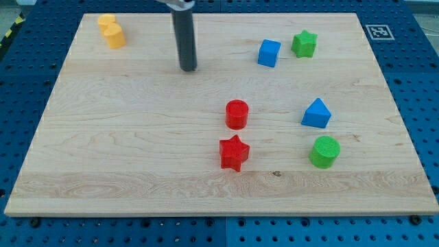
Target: Move the red circle towards the center of the board
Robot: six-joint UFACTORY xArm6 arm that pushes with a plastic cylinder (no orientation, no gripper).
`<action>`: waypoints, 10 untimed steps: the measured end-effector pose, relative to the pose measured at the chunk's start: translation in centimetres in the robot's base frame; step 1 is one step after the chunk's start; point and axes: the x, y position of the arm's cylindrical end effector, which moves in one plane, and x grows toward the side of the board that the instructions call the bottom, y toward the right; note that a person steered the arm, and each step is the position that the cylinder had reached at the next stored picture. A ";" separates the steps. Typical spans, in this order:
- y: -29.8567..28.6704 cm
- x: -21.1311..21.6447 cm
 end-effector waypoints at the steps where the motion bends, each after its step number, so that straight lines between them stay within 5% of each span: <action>1: 2.0 2.9; 3: 7.1 7.0; 8: 10.0 9.8; 10: 12.1 15.7</action>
